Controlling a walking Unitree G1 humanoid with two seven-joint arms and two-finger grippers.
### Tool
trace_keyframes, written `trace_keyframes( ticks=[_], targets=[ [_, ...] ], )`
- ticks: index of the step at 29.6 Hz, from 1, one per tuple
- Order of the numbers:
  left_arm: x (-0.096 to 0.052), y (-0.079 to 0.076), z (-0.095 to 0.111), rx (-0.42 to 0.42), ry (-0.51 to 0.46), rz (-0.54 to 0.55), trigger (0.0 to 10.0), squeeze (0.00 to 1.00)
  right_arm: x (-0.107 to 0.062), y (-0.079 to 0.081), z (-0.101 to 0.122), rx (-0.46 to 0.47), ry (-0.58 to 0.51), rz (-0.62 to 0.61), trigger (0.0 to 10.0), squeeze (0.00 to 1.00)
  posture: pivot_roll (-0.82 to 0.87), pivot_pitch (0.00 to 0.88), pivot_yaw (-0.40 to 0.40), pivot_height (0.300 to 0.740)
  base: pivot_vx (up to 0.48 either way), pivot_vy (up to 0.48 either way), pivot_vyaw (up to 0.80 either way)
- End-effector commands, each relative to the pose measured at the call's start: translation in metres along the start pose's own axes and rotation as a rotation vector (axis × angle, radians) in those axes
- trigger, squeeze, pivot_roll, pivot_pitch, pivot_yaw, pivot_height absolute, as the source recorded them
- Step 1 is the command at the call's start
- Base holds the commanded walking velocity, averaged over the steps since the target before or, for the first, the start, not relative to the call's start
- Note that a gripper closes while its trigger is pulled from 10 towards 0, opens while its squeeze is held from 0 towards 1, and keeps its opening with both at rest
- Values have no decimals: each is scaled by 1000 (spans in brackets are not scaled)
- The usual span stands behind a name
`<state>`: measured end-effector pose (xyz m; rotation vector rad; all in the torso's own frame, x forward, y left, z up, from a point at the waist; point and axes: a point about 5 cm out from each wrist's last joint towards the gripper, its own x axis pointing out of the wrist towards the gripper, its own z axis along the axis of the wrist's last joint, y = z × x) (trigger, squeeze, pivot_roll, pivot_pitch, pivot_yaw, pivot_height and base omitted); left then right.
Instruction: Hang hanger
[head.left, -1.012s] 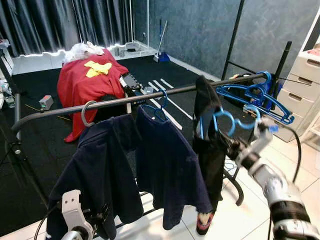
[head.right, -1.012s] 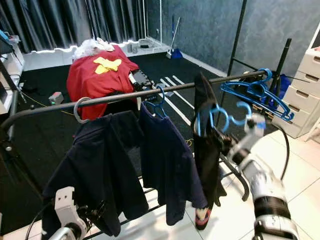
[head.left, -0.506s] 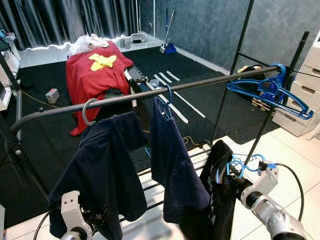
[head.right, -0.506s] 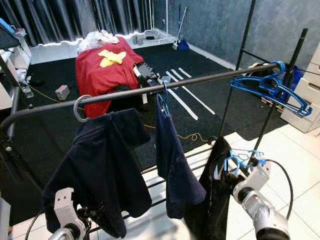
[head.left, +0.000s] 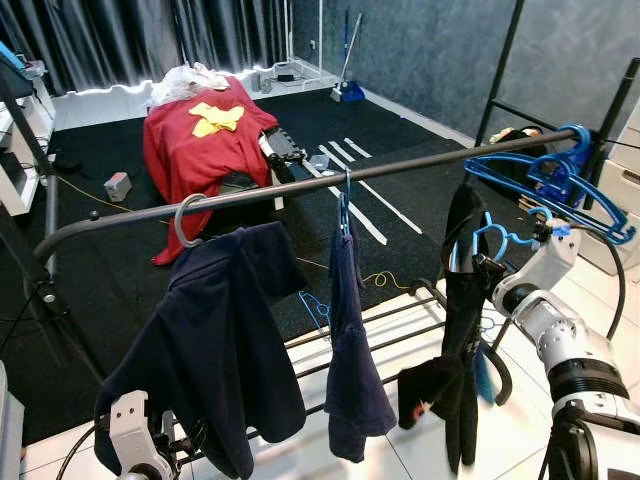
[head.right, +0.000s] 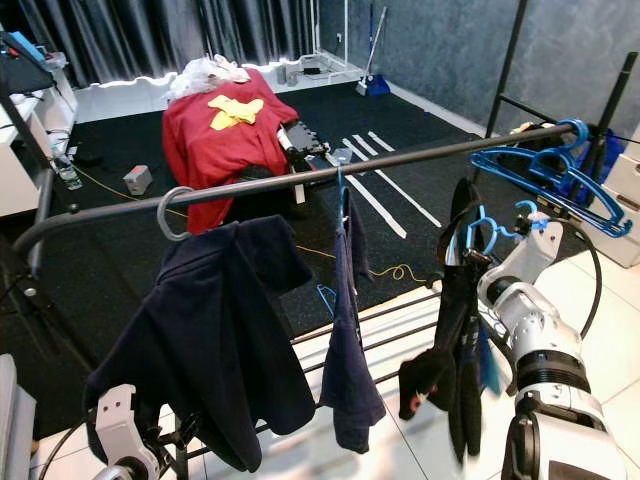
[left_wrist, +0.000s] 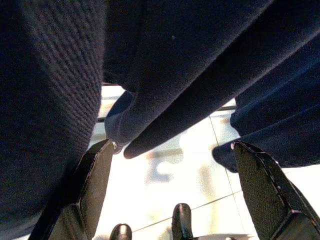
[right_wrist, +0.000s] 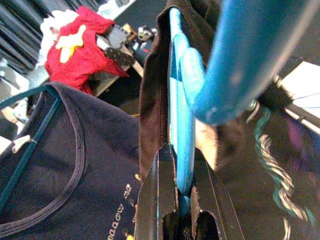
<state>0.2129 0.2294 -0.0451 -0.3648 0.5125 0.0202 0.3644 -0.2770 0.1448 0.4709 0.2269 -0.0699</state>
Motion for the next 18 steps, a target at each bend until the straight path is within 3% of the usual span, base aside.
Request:
trace_keyframes(
  ticks=[1,4,7,8,11,12,14,15,17,18],
  targets=[
    [-1,4,3,8,-8,7,10000,0,4,8,14,-26,-33,3,10000,0,-96,0,14,736,0,0,0],
    [-1,5,5,10,-15,5,10000,0,12,25,24,-61,-24,11,10000,0,-84,0,26,736,0,0,0],
    [-1,5,5,10,-15,5,10000,0,12,25,24,-61,-24,11,10000,0,-84,0,26,736,0,0,0],
    [-1,6,5,9,-16,7,10000,0,16,35,27,-88,-16,21,10000,0,-78,0,32,736,0,0,0],
    [-1,6,5,9,-16,7,10000,0,16,35,27,-88,-16,21,10000,0,-78,0,32,736,0,0,0],
    [-5,12,2,-6,-3,32,10000,0,20,47,30,-128,-15,40,10000,0,-66,0,42,736,0,0,0],
    [-5,12,2,-6,-3,32,10000,0,20,47,30,-128,-15,40,10000,0,-66,0,42,736,0,0,0],
    [-10,20,1,-25,2,56,10000,0,23,61,36,-215,-24,69,10000,0,-62,0,51,736,0,0,0],
    [-10,20,1,-25,2,56,10000,0,23,61,36,-215,-24,69,10000,0,-62,0,51,736,0,0,0],
    [-17,30,-1,-51,3,86,10000,0,26,75,44,-349,-32,80,10000,0,-52,0,70,736,0,0,0]
  ],
)
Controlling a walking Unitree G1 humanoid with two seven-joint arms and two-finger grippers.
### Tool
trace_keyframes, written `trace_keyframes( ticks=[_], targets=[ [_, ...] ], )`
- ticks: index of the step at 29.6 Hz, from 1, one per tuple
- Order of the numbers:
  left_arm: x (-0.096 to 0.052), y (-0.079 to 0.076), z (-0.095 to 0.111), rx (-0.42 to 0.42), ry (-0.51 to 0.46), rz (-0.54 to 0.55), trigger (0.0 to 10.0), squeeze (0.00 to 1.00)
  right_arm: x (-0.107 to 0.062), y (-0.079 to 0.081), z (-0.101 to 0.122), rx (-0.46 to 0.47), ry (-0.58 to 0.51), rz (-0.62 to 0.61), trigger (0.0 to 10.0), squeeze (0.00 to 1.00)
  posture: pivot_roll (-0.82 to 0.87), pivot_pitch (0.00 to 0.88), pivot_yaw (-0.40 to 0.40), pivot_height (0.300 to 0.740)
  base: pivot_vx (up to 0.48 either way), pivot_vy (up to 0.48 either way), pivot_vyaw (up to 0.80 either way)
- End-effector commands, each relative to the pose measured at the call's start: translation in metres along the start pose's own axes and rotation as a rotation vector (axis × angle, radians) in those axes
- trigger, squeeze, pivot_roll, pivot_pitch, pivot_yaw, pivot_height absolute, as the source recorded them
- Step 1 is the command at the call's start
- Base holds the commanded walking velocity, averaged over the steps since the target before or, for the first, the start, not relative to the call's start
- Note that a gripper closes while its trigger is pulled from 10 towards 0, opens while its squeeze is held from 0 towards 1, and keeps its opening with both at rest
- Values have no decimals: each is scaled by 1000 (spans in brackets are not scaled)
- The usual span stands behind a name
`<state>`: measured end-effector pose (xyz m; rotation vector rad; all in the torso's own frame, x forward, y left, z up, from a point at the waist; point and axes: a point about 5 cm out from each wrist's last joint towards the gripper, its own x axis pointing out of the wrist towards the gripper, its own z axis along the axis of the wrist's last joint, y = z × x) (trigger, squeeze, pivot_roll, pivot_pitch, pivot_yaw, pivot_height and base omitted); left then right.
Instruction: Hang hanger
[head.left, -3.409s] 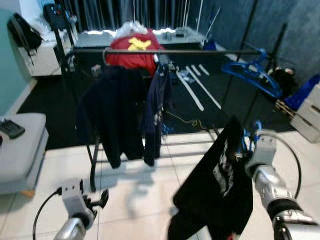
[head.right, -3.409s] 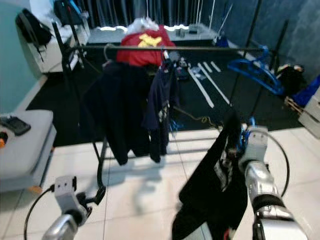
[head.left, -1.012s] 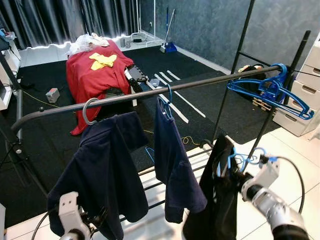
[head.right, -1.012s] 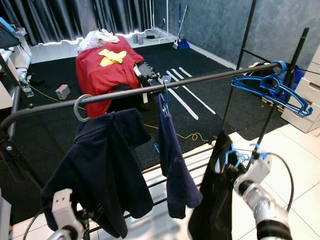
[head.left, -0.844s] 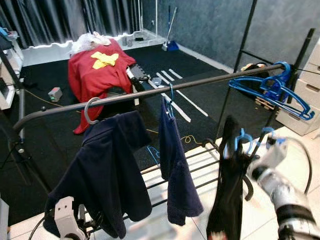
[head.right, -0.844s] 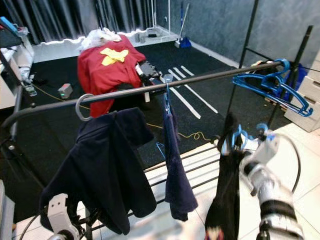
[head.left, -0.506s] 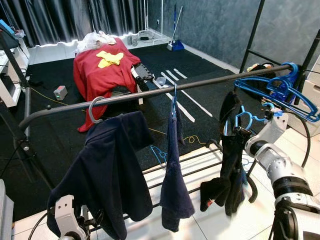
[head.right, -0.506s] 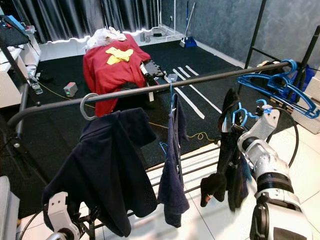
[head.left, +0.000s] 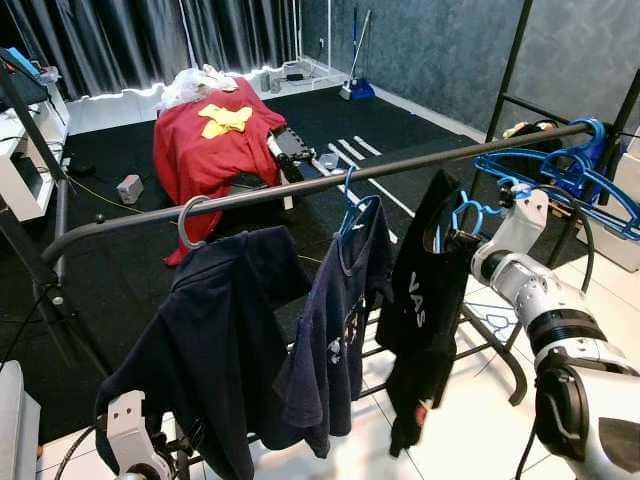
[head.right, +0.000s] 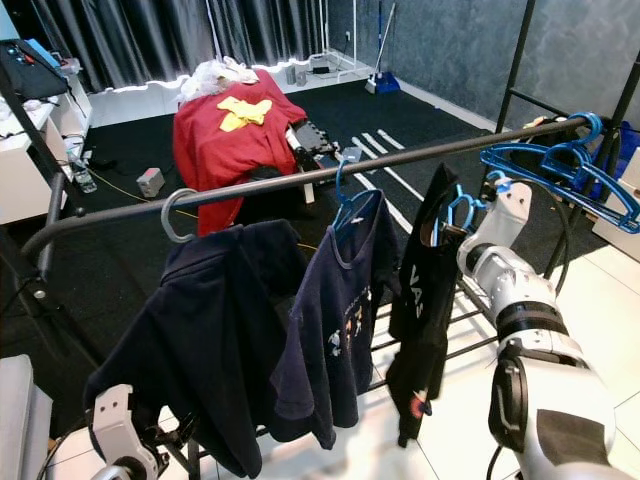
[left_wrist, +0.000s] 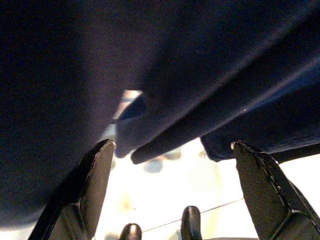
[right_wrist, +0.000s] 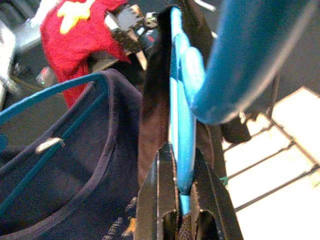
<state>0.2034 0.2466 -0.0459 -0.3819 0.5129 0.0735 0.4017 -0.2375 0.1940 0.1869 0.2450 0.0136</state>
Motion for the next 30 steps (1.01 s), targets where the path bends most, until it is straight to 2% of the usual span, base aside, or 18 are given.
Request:
trace_keyframes(
  ticks=[1,2,3,5,6,8,12,16,18,19,20,22,23,25,30],
  targets=[
    [-7,13,-1,-20,11,41,10000,0,2,10,15,-60,-58,25,10000,0,-52,0,70,736,0,0,0],
    [-13,22,-3,-40,11,65,10000,0,4,19,26,-165,-71,28,10000,0,-50,0,71,736,0,0,0],
    [-13,22,-3,-40,11,65,10000,0,4,19,26,-165,-71,28,10000,0,-50,0,71,736,0,0,0],
    [-23,36,-5,-65,11,105,10000,0,5,39,48,-292,-134,83,10000,0,-45,0,67,736,0,0,0],
    [-23,36,-5,-65,11,105,10000,0,5,39,48,-292,-134,83,10000,0,-45,0,67,736,0,0,0],
    [-27,41,-7,-61,19,119,10000,0,5,53,60,-313,-185,133,10000,0,-43,0,58,736,0,0,0],
    [-27,41,-8,-58,21,119,10000,0,5,54,60,-311,-188,136,10000,0,-43,0,58,736,0,0,0],
    [-22,31,-6,-47,-7,88,10000,0,6,55,55,-311,-179,167,10000,0,-50,0,41,736,0,-459,0],
    [-22,31,-6,-47,-7,88,10000,0,6,55,55,-311,-179,167,10000,0,-50,0,41,736,0,-454,0],
    [-18,24,-4,-52,-37,67,10000,0,6,54,54,-313,-176,171,10000,0,-55,0,28,736,0,-454,0],
    [-18,24,-4,-52,-37,67,10000,0,6,54,54,-313,-176,171,10000,0,-55,0,28,736,0,-454,0],
    [-11,9,3,-67,-98,35,10000,0,6,51,49,-327,-161,173,10000,0,-65,0,12,736,0,-450,0],
    [-11,9,3,-67,-98,35,10000,0,6,51,49,-327,-161,173,10000,0,-65,0,12,736,0,-446,0],
    [-6,-1,9,-77,-137,16,10000,0,6,48,42,-357,-134,179,10000,0,-70,0,3,736,0,-446,0],
    [-3,-6,14,-87,-160,13,10000,0,7,44,31,-369,-94,185,10000,0,-75,0,-5,736,0,-446,0]
  ],
)
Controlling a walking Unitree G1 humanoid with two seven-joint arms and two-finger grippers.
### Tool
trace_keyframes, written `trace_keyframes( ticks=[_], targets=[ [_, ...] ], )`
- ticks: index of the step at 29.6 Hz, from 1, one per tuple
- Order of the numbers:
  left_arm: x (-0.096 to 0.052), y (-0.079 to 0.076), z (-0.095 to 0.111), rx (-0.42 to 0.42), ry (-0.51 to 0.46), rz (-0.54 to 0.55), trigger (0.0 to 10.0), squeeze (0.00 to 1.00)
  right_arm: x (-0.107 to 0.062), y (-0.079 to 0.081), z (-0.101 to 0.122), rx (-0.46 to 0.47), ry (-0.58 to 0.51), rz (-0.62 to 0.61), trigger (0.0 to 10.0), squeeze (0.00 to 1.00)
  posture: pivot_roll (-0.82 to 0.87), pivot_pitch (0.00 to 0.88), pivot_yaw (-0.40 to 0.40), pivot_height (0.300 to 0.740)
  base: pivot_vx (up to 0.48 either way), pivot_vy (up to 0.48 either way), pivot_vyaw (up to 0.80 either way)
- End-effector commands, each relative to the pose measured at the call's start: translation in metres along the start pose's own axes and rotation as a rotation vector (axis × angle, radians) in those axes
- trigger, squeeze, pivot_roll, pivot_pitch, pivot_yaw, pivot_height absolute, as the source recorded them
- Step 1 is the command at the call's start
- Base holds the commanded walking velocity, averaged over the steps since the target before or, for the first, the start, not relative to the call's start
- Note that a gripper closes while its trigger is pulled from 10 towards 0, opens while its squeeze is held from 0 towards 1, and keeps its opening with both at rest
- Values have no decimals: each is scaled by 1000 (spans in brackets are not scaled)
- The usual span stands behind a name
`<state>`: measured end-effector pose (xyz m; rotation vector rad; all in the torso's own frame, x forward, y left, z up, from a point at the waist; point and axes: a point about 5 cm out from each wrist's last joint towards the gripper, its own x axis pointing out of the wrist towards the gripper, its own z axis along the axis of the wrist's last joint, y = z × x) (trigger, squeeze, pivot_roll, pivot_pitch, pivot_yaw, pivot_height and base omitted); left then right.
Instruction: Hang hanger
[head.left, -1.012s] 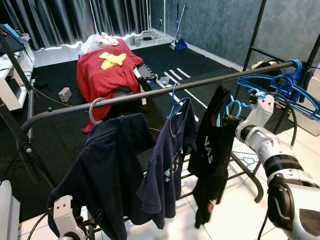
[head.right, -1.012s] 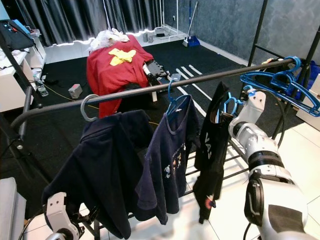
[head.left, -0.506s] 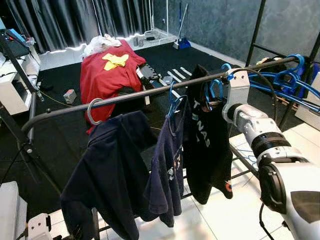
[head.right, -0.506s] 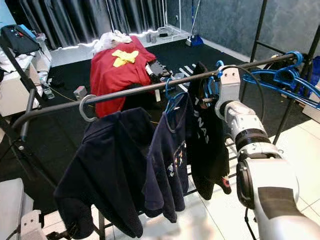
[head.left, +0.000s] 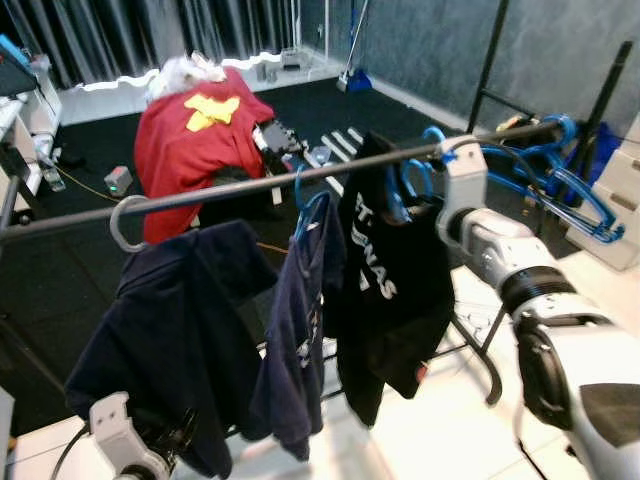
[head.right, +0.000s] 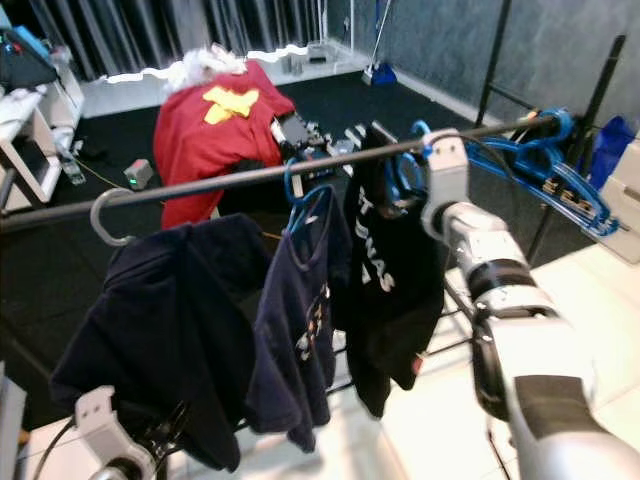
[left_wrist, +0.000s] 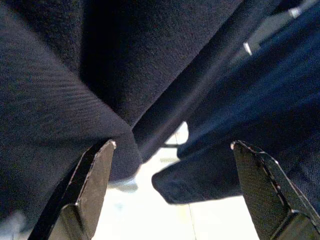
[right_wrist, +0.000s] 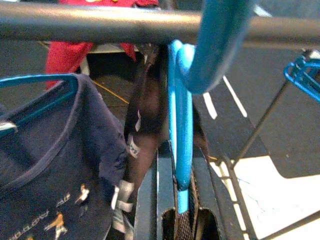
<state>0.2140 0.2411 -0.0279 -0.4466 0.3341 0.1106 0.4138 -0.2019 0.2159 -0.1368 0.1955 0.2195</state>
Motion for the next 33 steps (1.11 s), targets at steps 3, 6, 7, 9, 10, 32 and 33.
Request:
trace_keyframes(
  ticks=[3,6,7,9,10,32,33],
  targets=[
    [-2,5,2,-22,-6,63,10000,0,-2,0,1,-16,-48,21,10000,0,-83,0,-16,736,0,-439,0],
    [0,7,5,-15,-11,127,10000,0,-3,0,-6,-21,-44,50,10000,0,-85,0,-19,736,0,-144,517],
    [0,8,5,-11,-9,148,10000,0,-4,0,-8,-16,-43,61,10000,0,-89,0,-21,736,0,0,769],
    [0,9,6,-9,-8,159,10000,0,-5,-1,-9,-13,-43,67,10000,0,-89,0,-21,736,0,0,769],
    [0,9,6,-9,-8,159,10000,0,-5,-1,-9,-13,-43,67,10000,0,-89,0,-21,736,0,0,769],
    [-3,-12,5,33,34,46,10000,0,-12,-25,-14,-22,44,-102,10000,0,-92,0,-24,736,306,0,314],
    [-3,-12,5,31,32,46,10000,0,-12,-26,-16,-23,56,-103,10000,0,-92,0,-24,736,386,0,0]
  ],
)
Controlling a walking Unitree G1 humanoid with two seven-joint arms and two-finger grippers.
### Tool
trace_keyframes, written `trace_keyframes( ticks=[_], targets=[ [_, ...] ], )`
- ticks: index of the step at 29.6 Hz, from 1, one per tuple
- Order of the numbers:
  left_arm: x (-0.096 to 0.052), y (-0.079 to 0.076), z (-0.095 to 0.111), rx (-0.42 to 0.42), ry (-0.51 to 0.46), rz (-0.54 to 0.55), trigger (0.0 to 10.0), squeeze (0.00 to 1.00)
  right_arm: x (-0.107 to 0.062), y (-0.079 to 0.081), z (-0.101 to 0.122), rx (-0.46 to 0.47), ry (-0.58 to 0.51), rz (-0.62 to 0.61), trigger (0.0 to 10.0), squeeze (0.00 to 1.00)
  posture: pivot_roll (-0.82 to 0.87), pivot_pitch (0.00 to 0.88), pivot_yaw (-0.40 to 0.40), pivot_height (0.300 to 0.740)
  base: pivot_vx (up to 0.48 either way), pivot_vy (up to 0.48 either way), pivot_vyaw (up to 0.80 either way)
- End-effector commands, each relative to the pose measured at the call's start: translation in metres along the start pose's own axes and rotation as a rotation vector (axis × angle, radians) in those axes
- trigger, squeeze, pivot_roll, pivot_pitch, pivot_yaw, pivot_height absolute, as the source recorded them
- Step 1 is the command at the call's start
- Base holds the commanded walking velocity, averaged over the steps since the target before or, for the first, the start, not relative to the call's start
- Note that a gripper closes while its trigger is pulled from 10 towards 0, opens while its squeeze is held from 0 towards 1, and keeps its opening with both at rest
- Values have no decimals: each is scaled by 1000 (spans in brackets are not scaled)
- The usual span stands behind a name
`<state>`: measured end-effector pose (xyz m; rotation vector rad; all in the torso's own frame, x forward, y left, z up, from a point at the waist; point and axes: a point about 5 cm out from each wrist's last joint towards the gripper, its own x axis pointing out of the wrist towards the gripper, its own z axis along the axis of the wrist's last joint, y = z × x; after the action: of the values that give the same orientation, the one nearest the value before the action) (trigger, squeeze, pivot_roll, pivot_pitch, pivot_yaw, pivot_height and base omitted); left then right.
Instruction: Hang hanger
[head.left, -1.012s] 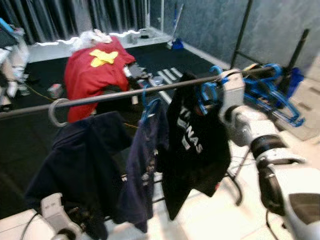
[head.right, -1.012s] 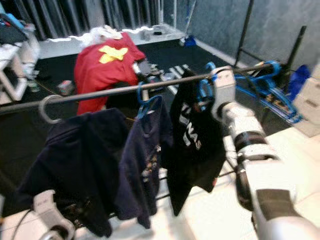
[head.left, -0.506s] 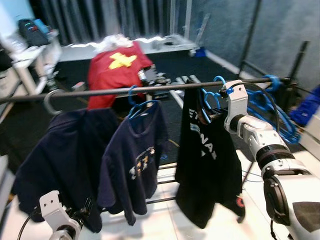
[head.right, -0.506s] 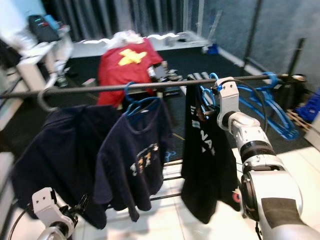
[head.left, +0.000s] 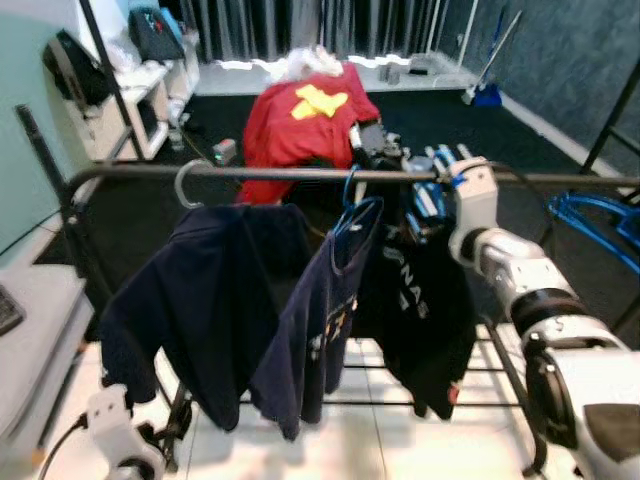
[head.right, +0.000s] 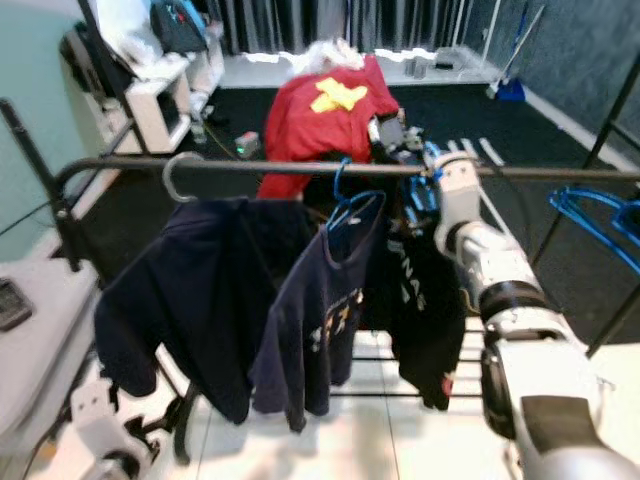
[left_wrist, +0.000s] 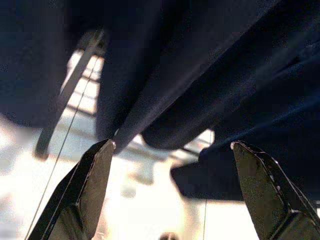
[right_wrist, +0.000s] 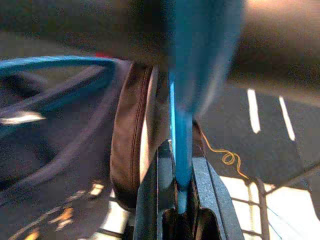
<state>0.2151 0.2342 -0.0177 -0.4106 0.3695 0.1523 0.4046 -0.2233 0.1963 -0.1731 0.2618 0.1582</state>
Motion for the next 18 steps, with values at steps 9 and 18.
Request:
trace_keyframes(
  ticks=[9,18],
  targets=[
    [-1,-1,-4,-6,35,-19,10000,0,-1,0,-17,15,133,3,10000,0,-88,0,-27,736,0,0,0],
    [-1,0,-7,-8,64,-35,10000,0,-3,13,-60,110,252,-1,10000,1000,-86,0,-25,736,0,0,0]
  ],
)
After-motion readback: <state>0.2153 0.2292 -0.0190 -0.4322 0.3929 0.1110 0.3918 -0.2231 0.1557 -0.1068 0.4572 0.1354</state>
